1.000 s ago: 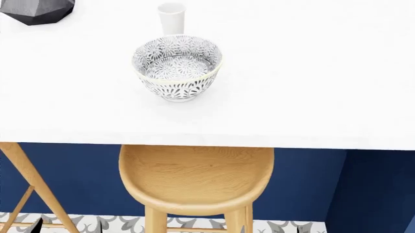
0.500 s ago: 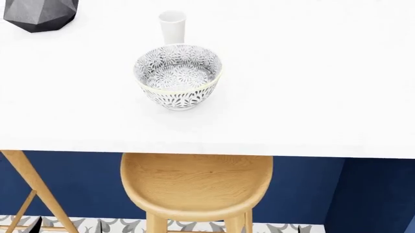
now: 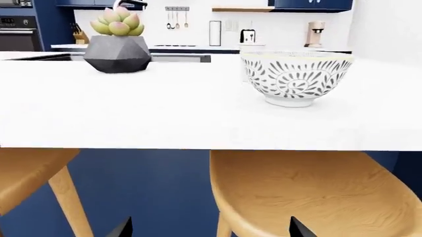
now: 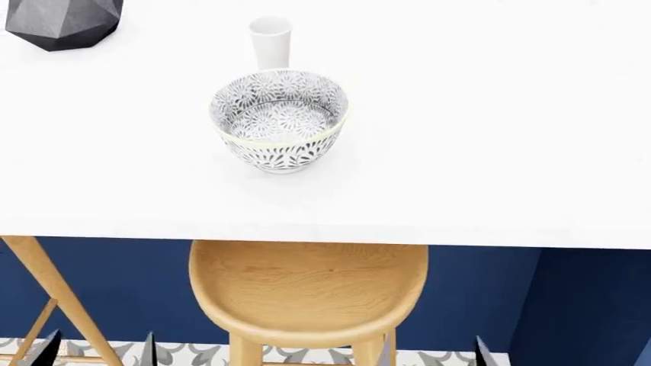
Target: Place the cup inside the bowl on the dining table and move the bowl to any counter.
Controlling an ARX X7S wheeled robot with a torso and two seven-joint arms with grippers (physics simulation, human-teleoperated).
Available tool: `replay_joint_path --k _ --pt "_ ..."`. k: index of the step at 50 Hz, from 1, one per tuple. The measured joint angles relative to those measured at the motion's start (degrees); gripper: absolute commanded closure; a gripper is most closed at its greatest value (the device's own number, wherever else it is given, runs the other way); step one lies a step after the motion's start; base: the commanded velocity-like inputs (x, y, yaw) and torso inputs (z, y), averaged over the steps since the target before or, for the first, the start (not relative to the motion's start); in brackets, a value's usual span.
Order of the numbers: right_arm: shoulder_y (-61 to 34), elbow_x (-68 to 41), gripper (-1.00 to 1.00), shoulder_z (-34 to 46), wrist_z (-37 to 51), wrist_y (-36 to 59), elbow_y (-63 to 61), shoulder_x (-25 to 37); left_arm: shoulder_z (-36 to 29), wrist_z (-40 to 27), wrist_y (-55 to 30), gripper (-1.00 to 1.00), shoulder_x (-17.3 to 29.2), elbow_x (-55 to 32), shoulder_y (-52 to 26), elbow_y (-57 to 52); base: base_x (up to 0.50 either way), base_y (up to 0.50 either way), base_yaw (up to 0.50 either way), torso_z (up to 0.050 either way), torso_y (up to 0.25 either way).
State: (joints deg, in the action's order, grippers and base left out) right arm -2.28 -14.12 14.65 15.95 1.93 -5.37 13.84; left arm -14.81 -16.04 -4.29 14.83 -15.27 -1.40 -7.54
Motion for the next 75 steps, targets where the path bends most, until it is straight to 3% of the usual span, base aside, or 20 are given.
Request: replay_joint_path --k 9,19,27,36,48,75 --pt "-5.7 -5.8 -1.00 -2.3 1.7 13.1 -11.5 3.6 2.5 -2.3 -15.3 -1.00 3.4 -7.1 -4.9 -12.2 0.00 0.00 0.00 0.000 0.000" --pt "-17.2 -15.8 -1.00 -8.1 3.7 30.2 -20.5 9.1 6.8 -5.8 -33.6 -1.00 8.3 -16.4 -16.4 -22.0 0.00 0.00 0.00 0.000 0.000" --pt "-29.4 -21.9 -1.00 -11.1 3.9 40.6 -20.5 12.4 8.0 -6.7 -45.7 -1.00 11.9 -21.2 -29.2 -22.4 0.00 0.00 0.00 0.000 0.000" --pt "-37.1 -25.3 -1.00 -12.6 4.2 47.2 -19.2 14.5 8.3 -7.3 -56.7 -1.00 13.9 -25.6 -39.8 -21.1 0.03 0.00 0.00 0.000 0.000" --pt "-41.2 -28.0 -1.00 -14.2 5.1 52.4 -19.7 17.0 9.6 -7.7 -64.5 -1.00 15.5 -29.4 -46.5 -19.2 0.29 0.01 0.00 0.000 0.000" --pt "-41.4 -30.3 -1.00 -15.4 4.8 54.8 -20.4 19.1 11.8 -9.3 -68.9 -1.00 15.5 -33.3 -47.6 -19.8 0.49 0.05 0.00 0.000 0.000"
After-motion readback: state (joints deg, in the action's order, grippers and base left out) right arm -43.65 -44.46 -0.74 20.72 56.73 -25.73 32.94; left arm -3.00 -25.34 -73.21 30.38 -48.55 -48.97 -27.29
